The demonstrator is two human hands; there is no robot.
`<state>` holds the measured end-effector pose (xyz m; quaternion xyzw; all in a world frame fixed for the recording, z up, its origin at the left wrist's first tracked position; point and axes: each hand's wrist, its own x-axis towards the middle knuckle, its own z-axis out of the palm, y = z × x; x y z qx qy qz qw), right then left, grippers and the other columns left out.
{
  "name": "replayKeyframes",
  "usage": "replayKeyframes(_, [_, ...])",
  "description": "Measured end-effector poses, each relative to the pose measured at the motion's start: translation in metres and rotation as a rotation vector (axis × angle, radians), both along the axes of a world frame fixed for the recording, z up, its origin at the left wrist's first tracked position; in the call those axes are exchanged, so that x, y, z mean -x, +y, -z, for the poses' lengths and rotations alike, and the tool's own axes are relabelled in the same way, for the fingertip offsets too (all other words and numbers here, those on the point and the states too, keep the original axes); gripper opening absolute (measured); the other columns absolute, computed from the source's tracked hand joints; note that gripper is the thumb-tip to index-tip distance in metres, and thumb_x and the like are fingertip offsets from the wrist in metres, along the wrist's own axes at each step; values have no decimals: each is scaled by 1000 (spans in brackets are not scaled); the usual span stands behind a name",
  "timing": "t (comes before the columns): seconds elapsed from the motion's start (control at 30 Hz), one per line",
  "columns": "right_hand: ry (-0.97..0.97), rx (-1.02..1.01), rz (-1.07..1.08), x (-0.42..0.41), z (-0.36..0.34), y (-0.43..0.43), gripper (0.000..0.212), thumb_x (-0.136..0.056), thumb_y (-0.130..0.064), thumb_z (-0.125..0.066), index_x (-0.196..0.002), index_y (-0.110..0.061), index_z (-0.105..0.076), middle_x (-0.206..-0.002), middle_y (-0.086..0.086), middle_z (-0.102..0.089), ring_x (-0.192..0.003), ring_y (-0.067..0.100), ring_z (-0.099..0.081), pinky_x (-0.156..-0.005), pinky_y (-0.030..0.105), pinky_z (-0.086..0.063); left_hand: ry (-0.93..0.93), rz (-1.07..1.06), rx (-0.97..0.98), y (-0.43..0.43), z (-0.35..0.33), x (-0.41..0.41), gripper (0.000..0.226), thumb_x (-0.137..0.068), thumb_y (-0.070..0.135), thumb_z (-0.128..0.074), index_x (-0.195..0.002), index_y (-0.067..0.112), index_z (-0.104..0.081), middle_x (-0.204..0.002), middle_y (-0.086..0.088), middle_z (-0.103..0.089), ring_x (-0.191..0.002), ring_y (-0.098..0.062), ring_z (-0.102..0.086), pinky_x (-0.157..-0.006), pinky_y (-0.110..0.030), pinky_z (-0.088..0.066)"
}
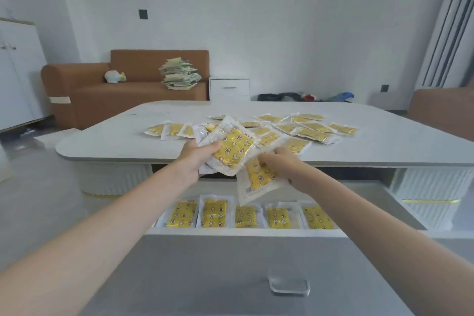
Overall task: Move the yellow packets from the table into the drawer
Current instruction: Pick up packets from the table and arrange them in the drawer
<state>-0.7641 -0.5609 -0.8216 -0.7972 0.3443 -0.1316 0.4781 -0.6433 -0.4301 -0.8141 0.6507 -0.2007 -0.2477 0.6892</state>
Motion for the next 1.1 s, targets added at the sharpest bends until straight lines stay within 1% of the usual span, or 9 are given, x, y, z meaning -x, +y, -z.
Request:
replayKeyframes(0.17, [139,-24,-5,22,7,-9,9,-92,-11,-51,-87,-9,-44,-66,2,-49,-51,12,-45,-39,14,-36,20,51,-178,-1,1,7,34,-91,5,-59,-124,-4,-54,-118,-21,-62,-87,-29,-62,-79,-44,-50])
replayKeyframes(0.27, [233,5,6,25,18,-22,7,-91,-11,-54,-92,-6,-49,-74,5,-54,-61,14,-52,-54,24,-48,-36,107,-309,-12,9,9,40,-87,8,-65,-123,-4,-51,-118,-20,-63,-97,-31,-64,-84,-42,-52])
replayKeyframes(0.37, [309,-21,31,23,28,-38,2,-93,-7,-53,-91,-6,-52,-99,10,-62,-83,21,-61,-79,32,-56,-75,155,-417,-29,22,5,44,-85,11,-68,-123,-1,-51,-116,-18,-64,-106,-32,-63,-93,-45,-51])
replayKeyframes(0.43, [367,-25,22,21,34,-45,3,-95,-6,-51,-97,-4,-52,-111,10,-61,-96,23,-62,-84,31,-55,-38,182,-449,-39,29,3,38,-86,7,-66,-121,-1,-54,-117,-18,-64,-108,-32,-62,-95,-46,-50])
replayKeyframes(0.57, [459,-44,4,13,46,-58,29,-94,-1,-52,-123,0,-51,-127,13,-58,-113,26,-60,-87,32,-55,1,319,-517,-50,38,-5,18,-87,7,-64,-104,2,-61,-111,-16,-66,-111,-30,-60,-101,-45,-45])
replayKeyframes(0.7, [542,-77,-37,1,52,-63,37,-92,2,-54,-129,-1,-52,-133,10,-56,-117,23,-58,-82,26,-53,75,558,-532,-46,37,-18,24,-90,8,-59,-114,3,-60,-113,-16,-67,-100,-27,-65,-86,-38,-55])
replayKeyframes(0.83, [585,-89,-34,-7,61,-70,39,-96,1,-47,-135,2,-45,-138,13,-49,-122,25,-55,-94,30,-49,48,779,-658,-38,47,-30,34,-90,9,-58,-123,3,-57,-120,-18,-65,-105,-28,-65,-82,-37,-58])
replayKeyframes(1.0, [640,-34,0,-13,76,-85,42,-95,0,-49,-137,3,-40,-138,16,-47,-118,27,-58,-91,31,-52,162,497,-670,-48,75,-39,20,-89,1,-58,-109,-2,-57,-88,-16,-70,-74,-24,-69,-62,-35,-59])
replayKeyframes(1.1, [654,66,-2,-13,85,-88,40,-95,0,-47,-134,5,-40,-135,21,-49,-113,28,-62,-92,30,-53,234,382,-688,-61,90,-44,24,-90,1,-58,-112,-5,-51,-89,-19,-67,-76,-28,-66,-54,-34,-58])
